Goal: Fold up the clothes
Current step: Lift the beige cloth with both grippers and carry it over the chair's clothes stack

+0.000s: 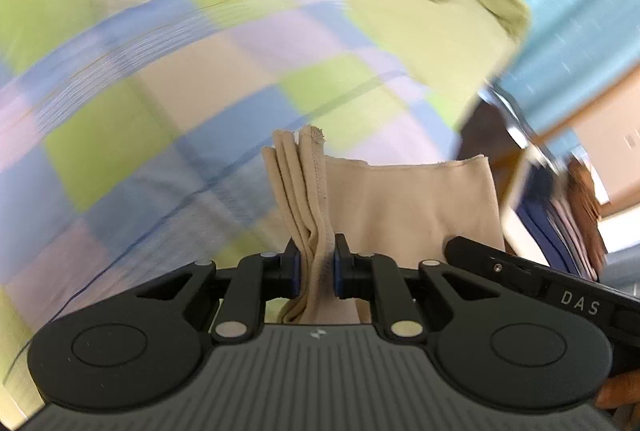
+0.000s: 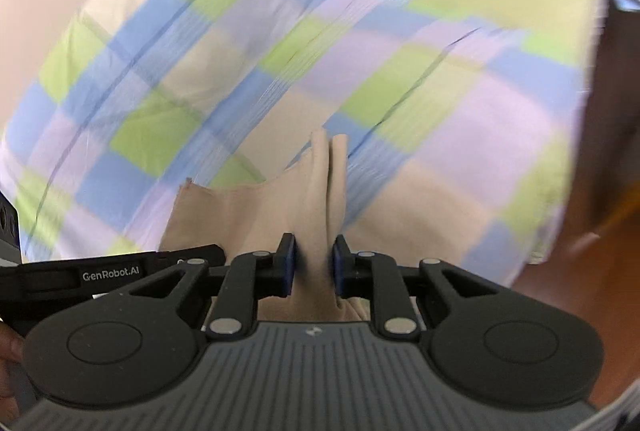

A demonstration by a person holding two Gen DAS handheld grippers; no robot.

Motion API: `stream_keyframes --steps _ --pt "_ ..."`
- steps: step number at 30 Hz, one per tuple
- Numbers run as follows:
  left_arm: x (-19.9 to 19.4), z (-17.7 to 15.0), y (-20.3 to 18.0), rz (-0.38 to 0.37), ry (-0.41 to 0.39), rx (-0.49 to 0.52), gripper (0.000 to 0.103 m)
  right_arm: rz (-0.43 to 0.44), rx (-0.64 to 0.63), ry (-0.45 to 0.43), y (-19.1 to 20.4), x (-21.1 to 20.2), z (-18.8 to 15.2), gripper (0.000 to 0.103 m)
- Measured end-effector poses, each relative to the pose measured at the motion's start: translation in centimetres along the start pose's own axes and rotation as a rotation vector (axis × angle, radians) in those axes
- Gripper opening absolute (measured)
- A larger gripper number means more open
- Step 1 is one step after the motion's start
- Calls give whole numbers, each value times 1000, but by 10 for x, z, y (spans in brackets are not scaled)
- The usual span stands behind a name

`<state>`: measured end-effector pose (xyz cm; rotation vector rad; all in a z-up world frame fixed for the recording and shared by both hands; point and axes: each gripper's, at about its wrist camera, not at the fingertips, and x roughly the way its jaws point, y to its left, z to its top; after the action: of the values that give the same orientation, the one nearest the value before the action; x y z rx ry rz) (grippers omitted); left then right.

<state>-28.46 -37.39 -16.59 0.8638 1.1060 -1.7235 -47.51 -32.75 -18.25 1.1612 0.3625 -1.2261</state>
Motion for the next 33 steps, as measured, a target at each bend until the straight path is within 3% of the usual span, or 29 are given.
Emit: stream_keyframes --steps 8,11,16,21,29,33 --pt "7 18 -178 -86 10 253 15 -136 137 -246 -90 -136 -7 16" --pt "21 11 -265 -102 5 325 15 -168 175 -291 -145 -180 -5 16" --pt "46 -10 -371 -131 -6 374 15 -214 190 -322 -232 -250 0 16" --pt "63 -20 -443 -158 5 404 15 -264 208 -334 -310 -308 14 16" --pt "110 -23 -522 -195 51 554 15 -307 337 -401 -382 -342 3 16" --pt "113 -30 -555 -193 68 588 15 -322 389 -416 -408 -357 -9 16"
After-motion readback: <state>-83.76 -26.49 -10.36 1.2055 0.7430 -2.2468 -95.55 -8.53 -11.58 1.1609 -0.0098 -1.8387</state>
